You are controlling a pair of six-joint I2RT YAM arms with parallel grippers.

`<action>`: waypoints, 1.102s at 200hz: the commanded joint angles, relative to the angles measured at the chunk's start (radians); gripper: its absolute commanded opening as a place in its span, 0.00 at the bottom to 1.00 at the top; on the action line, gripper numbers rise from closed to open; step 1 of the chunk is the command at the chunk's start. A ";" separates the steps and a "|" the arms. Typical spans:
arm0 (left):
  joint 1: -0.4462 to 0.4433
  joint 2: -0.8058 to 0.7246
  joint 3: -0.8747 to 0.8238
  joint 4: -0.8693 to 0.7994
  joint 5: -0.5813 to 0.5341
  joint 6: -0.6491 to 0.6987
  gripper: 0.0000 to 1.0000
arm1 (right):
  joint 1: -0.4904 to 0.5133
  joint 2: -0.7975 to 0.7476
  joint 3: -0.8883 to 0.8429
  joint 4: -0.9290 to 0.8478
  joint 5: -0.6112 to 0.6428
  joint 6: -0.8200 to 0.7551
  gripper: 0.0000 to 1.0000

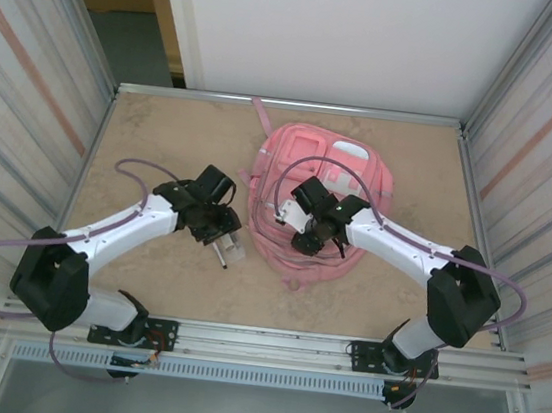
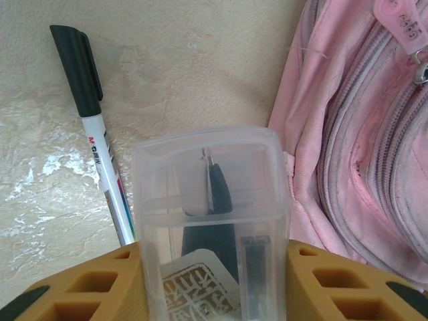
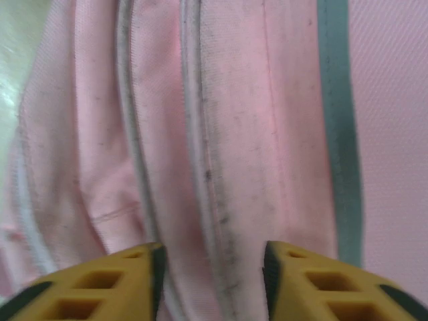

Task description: Pack the student bag

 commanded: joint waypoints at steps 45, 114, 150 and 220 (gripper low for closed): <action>-0.029 -0.001 0.001 0.064 -0.017 -0.074 0.44 | 0.054 -0.071 -0.112 0.243 0.211 -0.139 0.21; -0.033 -0.003 -0.021 0.089 -0.027 -0.093 0.44 | 0.039 0.009 -0.100 0.133 0.182 -0.150 0.41; -0.034 0.007 -0.019 0.104 -0.022 -0.110 0.44 | 0.018 0.002 -0.101 0.159 0.154 -0.138 0.23; -0.069 -0.051 -0.029 0.081 -0.092 -0.192 0.43 | -0.027 -0.133 0.018 0.196 -0.204 0.048 0.00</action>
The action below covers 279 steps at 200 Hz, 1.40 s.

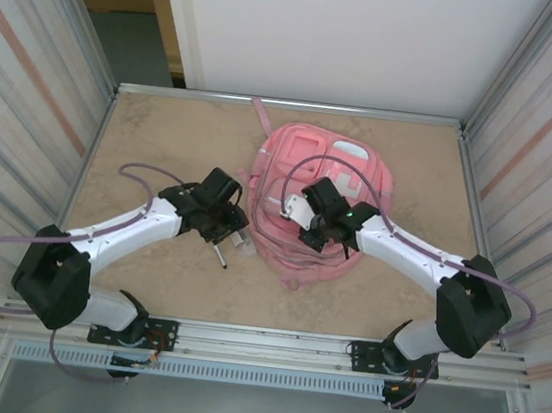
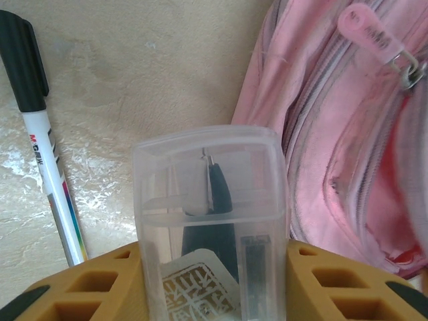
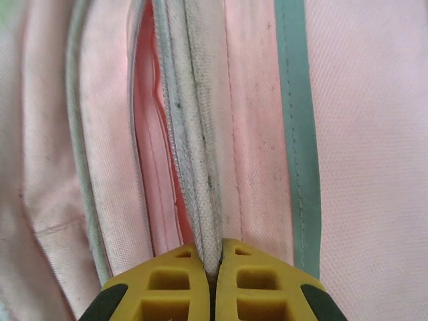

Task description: Pack the student bag

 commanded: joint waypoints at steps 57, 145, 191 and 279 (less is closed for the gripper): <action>-0.015 -0.107 0.021 -0.047 -0.137 -0.076 0.43 | -0.018 0.068 0.261 0.048 -0.262 0.228 0.00; -0.016 0.062 0.116 0.142 -0.151 -0.128 0.44 | -0.039 0.087 0.232 0.115 -0.331 0.379 0.00; -0.012 0.137 0.124 0.321 -0.068 -0.123 0.43 | -0.065 0.091 0.207 0.149 -0.364 0.450 0.00; 0.035 0.238 0.093 0.556 -0.047 -0.113 0.58 | -0.085 0.110 0.187 0.154 -0.429 0.480 0.00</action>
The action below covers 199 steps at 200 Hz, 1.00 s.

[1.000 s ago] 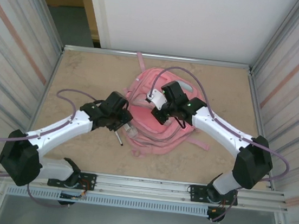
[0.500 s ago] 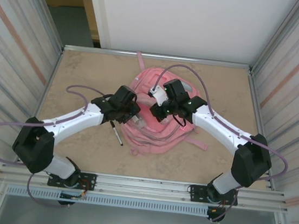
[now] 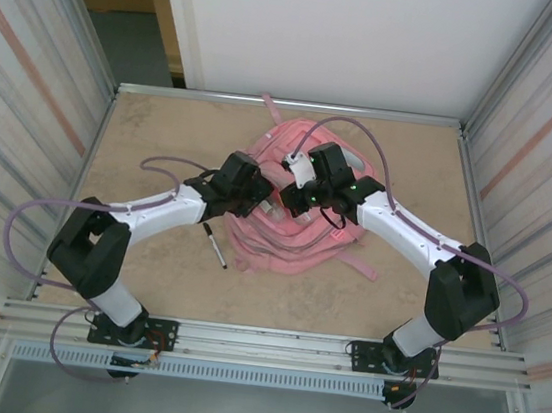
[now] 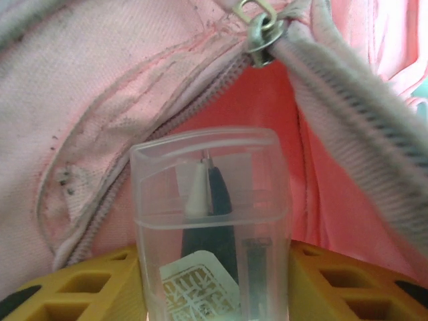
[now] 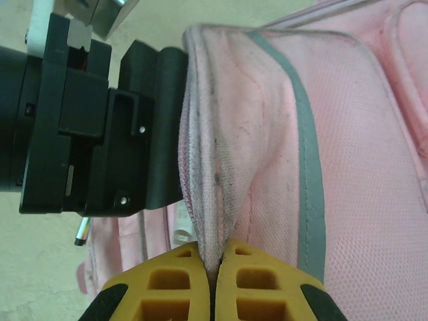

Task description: Pack the student bag

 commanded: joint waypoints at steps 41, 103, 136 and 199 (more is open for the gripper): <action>0.045 -0.035 -0.071 0.140 0.065 0.004 0.65 | 0.008 0.010 -0.011 0.033 -0.068 -0.001 0.00; 0.004 -0.230 -0.116 -0.173 -0.008 0.116 0.58 | -0.002 0.014 -0.009 0.032 -0.082 -0.018 0.00; -0.013 -0.186 -0.100 -0.157 0.083 0.137 0.42 | -0.004 0.016 -0.011 0.040 -0.093 -0.031 0.00; -0.028 -0.070 -0.061 0.025 0.129 0.154 0.16 | -0.002 0.009 -0.020 0.043 -0.108 -0.008 0.00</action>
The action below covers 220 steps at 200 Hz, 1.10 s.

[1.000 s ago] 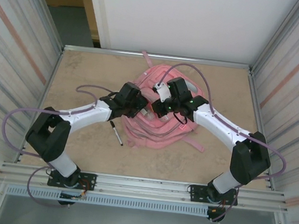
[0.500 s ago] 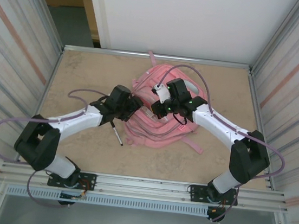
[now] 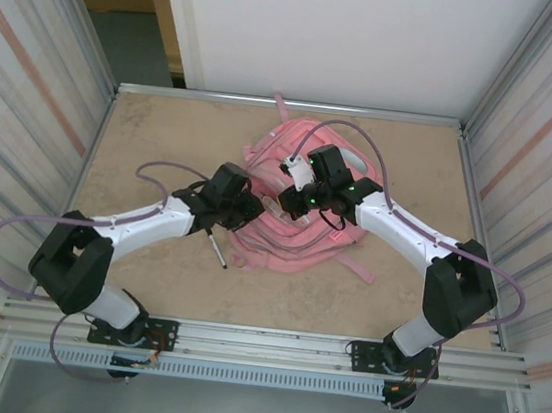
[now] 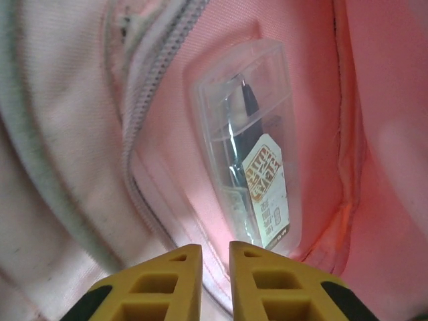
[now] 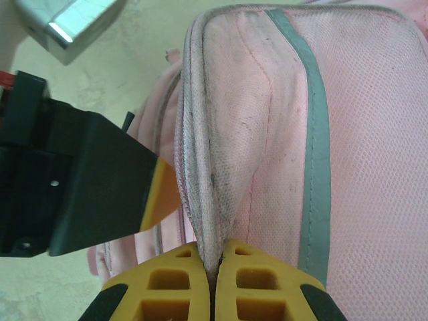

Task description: Pack the student bag

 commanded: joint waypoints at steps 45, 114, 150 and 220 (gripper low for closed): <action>-0.011 0.115 0.053 0.058 0.022 -0.004 0.11 | 0.003 -0.034 -0.028 0.037 -0.053 0.002 0.00; 0.015 0.194 0.079 0.214 0.017 0.026 0.04 | 0.002 -0.053 -0.065 0.081 -0.054 0.036 0.00; 0.020 0.274 0.102 0.361 0.034 -0.029 0.04 | 0.002 -0.053 -0.070 0.090 -0.047 0.051 0.01; 0.030 0.085 0.037 0.164 -0.059 0.030 0.19 | -0.001 -0.045 -0.093 0.103 -0.017 0.078 0.10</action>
